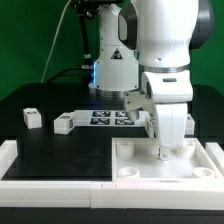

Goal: Assemble one leg

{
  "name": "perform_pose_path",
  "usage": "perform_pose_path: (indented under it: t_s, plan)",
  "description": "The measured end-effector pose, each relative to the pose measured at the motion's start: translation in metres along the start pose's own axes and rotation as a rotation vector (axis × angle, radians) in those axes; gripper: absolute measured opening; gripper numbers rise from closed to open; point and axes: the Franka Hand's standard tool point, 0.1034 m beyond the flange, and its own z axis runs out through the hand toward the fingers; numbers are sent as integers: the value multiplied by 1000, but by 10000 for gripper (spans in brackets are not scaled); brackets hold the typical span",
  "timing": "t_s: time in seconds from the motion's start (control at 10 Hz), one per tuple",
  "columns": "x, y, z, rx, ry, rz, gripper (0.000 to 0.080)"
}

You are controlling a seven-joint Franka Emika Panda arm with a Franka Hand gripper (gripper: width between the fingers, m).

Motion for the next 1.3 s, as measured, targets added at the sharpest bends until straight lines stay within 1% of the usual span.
perform_pose_path:
  t_s: [0.1, 0.4, 0.5, 0.7, 0.9, 1.1, 1.3]
  plan:
    - [0, 0, 0, 0, 0, 0, 642]
    - [0, -1, -1, 0, 0, 5, 649]
    - [2, -5, -8, -7, -3, 52, 649]
    - [7, -19, -31, -25, -14, 91, 649]
    - [9, -30, -49, -49, -19, 126, 649]
    - [8, -30, -43, -40, -17, 168, 649]
    - [9, -31, -43, -40, -12, 357, 649]
